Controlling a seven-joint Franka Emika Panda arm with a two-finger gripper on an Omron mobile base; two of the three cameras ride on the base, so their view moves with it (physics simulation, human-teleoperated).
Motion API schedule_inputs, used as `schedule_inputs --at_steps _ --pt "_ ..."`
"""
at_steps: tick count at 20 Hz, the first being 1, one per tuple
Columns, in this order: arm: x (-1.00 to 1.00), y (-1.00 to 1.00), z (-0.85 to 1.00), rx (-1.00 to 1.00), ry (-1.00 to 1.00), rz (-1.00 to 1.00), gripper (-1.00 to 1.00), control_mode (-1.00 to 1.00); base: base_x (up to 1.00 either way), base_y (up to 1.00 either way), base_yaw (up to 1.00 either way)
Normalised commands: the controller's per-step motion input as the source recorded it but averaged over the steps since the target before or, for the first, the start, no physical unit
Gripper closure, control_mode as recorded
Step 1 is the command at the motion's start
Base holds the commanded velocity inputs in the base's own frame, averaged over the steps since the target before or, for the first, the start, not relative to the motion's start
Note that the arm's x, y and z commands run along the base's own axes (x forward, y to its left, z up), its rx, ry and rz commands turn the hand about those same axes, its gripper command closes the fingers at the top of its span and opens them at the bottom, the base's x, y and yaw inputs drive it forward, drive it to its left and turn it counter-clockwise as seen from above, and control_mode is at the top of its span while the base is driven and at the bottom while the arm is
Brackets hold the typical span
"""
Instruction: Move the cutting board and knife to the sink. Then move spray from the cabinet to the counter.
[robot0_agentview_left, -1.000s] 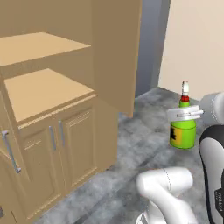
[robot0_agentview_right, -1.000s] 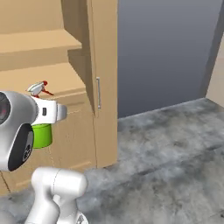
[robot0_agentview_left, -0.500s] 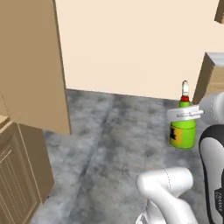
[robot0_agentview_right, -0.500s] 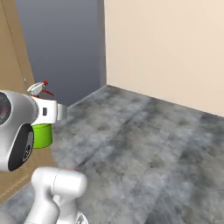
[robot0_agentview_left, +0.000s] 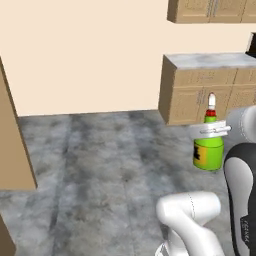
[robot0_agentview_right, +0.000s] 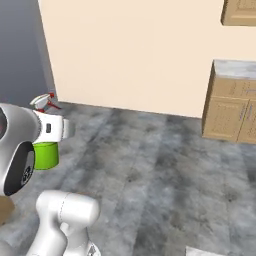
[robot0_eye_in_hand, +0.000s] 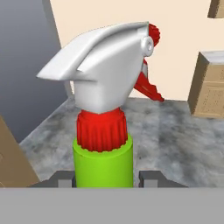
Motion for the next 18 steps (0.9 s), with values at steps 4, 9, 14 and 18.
schedule_inputs --at_steps 4,9,14,18 --pt "0.0 0.0 0.0 0.0 0.0 0.0 1.0 1.0 0.29 -0.13 -0.55" --pt "0.0 0.0 0.0 0.0 0.0 0.0 1.0 1.0 0.28 -0.03 -0.61" --pt "0.0 0.0 0.0 0.0 0.0 0.0 1.0 1.0 0.32 0.0 -0.6" --pt "0.0 0.0 0.0 0.0 0.0 0.0 1.0 1.0 0.61 0.2 -0.43"
